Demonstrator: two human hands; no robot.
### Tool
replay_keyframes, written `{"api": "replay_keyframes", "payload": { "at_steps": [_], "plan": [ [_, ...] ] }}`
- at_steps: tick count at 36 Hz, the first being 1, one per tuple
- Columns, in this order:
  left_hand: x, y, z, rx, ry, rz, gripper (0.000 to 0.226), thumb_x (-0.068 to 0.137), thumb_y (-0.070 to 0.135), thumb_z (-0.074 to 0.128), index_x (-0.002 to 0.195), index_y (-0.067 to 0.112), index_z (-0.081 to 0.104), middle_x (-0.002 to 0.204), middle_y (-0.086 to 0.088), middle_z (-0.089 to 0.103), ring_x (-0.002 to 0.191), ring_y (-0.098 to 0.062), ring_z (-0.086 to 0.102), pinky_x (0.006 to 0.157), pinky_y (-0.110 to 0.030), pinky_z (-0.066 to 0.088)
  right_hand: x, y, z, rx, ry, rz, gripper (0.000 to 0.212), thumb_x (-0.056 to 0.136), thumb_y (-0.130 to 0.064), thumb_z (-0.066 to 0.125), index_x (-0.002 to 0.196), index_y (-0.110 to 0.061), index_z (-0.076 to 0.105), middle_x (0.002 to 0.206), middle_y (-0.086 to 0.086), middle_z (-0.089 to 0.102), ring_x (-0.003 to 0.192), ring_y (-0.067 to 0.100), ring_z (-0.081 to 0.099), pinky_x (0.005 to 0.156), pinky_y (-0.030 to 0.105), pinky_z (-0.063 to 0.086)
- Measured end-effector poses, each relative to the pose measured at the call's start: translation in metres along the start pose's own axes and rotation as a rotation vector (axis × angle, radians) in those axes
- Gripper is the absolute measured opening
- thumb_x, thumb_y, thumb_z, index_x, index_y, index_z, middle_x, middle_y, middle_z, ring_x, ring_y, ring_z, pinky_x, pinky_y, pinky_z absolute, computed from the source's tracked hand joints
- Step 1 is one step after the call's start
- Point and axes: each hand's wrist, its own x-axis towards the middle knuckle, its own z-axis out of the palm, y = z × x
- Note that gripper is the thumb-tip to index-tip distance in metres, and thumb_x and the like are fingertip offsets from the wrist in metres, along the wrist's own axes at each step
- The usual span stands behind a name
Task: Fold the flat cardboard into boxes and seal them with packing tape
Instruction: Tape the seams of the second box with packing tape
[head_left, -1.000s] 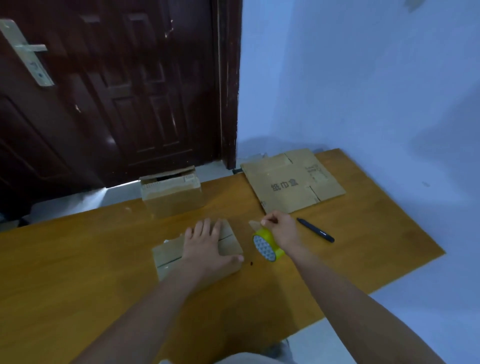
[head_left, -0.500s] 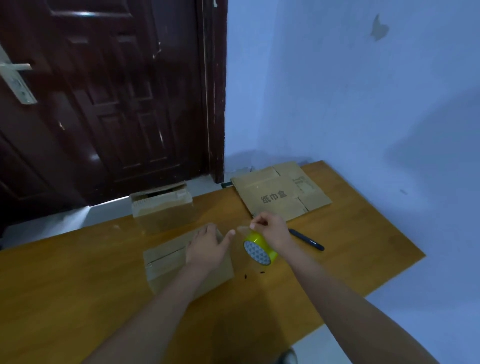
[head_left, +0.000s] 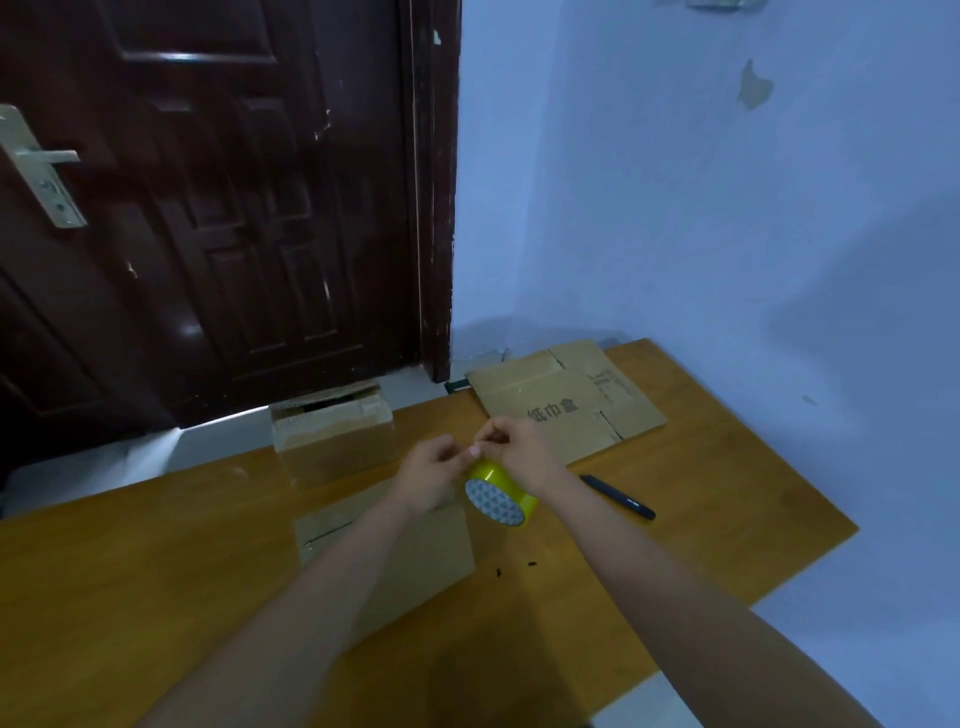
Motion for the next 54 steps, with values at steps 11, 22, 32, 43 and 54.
{"api": "replay_keyframes", "payload": {
  "at_steps": [11, 22, 32, 43, 54],
  "plan": [
    [0.009, 0.015, -0.025, -0.295, 0.148, -0.138, 0.018, 0.099, 0.017, 0.045, 0.095, 0.004, 0.057, 0.08, -0.009, 0.06, 0.061, -0.021, 0.06, 0.047, -0.025, 0.051, -0.014, -0.035, -0.006, 0.008, 0.027, 0.004, 0.047, 0.096, -0.038, 0.048, 0.134, -0.01, 0.047, 0.122, 0.001, 0.055, 0.115, 0.019, 0.052, 0.092, 0.029, 0.043],
    [0.024, 0.03, -0.045, -0.217, -0.027, -0.358, 0.028, 0.094, 0.01, 0.038, 0.073, 0.01, 0.057, 0.049, -0.004, 0.063, 0.038, -0.013, 0.06, 0.052, -0.025, 0.05, -0.042, -0.044, -0.012, 0.439, -0.122, -0.041, 0.03, 0.087, -0.022, 0.058, 0.104, 0.001, 0.062, 0.089, 0.012, 0.062, 0.08, 0.018, 0.059, 0.07, 0.026, 0.048],
    [0.055, 0.026, -0.056, 0.14, 0.153, -0.205, 0.031, 0.095, 0.02, 0.054, 0.068, 0.005, 0.06, 0.066, -0.012, 0.064, 0.06, -0.024, 0.062, 0.069, -0.038, 0.052, -0.051, -0.017, -0.013, 0.304, -0.187, 0.428, 0.044, 0.09, -0.035, 0.059, 0.11, 0.003, 0.063, 0.101, 0.017, 0.067, 0.091, 0.026, 0.064, 0.082, 0.035, 0.049],
    [0.048, -0.039, -0.038, -0.047, 0.033, -0.182, 0.026, 0.094, 0.017, 0.056, 0.087, -0.006, 0.065, 0.091, -0.014, 0.064, 0.091, -0.023, 0.057, 0.078, -0.029, 0.037, -0.07, 0.008, -0.006, 0.148, -0.209, 0.362, 0.04, 0.096, -0.03, 0.05, 0.108, 0.006, 0.06, 0.09, 0.015, 0.06, 0.084, 0.024, 0.061, 0.061, 0.017, 0.046],
    [0.024, -0.061, -0.02, -0.185, 0.184, -0.185, 0.03, 0.096, 0.015, 0.052, 0.068, 0.006, 0.06, 0.07, -0.004, 0.058, 0.068, -0.013, 0.052, 0.068, -0.024, 0.04, -0.078, 0.035, 0.009, 0.188, -0.263, 0.483, 0.026, 0.092, -0.037, 0.055, 0.092, -0.014, 0.068, 0.082, -0.001, 0.061, 0.077, 0.011, 0.057, 0.072, 0.025, 0.042]
  ]
}}
